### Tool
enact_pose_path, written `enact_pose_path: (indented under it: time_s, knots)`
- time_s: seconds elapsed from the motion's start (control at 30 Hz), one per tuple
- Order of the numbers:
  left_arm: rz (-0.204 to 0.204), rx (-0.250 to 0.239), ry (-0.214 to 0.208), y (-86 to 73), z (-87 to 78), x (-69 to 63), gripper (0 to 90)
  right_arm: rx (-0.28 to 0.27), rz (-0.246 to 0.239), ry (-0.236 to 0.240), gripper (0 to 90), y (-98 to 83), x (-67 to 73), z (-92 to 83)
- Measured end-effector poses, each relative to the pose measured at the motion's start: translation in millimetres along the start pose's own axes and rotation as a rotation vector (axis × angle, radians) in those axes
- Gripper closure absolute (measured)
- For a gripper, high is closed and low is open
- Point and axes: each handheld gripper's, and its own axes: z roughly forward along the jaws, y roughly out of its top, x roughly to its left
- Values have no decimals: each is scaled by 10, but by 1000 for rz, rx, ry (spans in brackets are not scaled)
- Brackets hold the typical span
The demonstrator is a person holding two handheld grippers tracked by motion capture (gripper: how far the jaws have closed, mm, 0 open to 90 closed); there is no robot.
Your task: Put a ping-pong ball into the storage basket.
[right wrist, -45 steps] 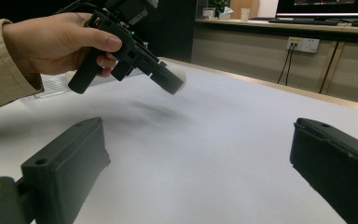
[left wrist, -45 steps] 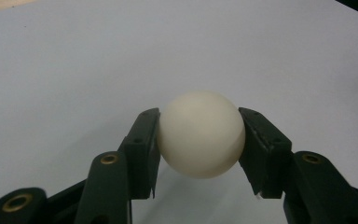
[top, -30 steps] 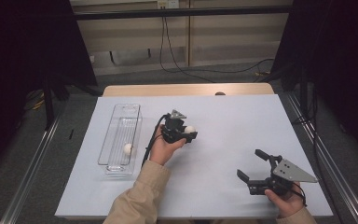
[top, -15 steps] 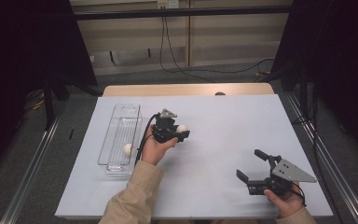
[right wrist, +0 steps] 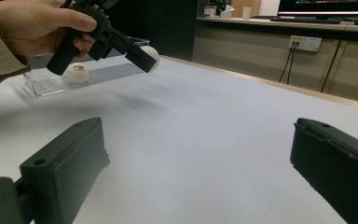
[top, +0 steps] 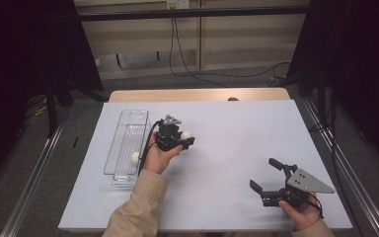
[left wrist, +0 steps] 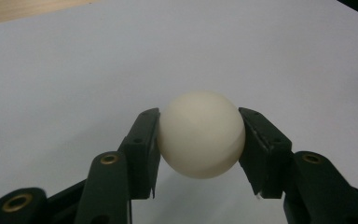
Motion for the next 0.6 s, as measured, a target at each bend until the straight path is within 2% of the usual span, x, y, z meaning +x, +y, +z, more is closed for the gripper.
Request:
enact_pose_path:
  time_s: [0.2,0.33,0.6]
  knots:
    - [5,0,13,-14,-32,49,511,1,-1,2,30,-1,3,4]
    - [-10,-1,15,-21,-30,52,511,0,-1,1,30,0,1,-2]
    - [2,9,25,-26,-20,68,512,1,-8,4,31,1,9,0]
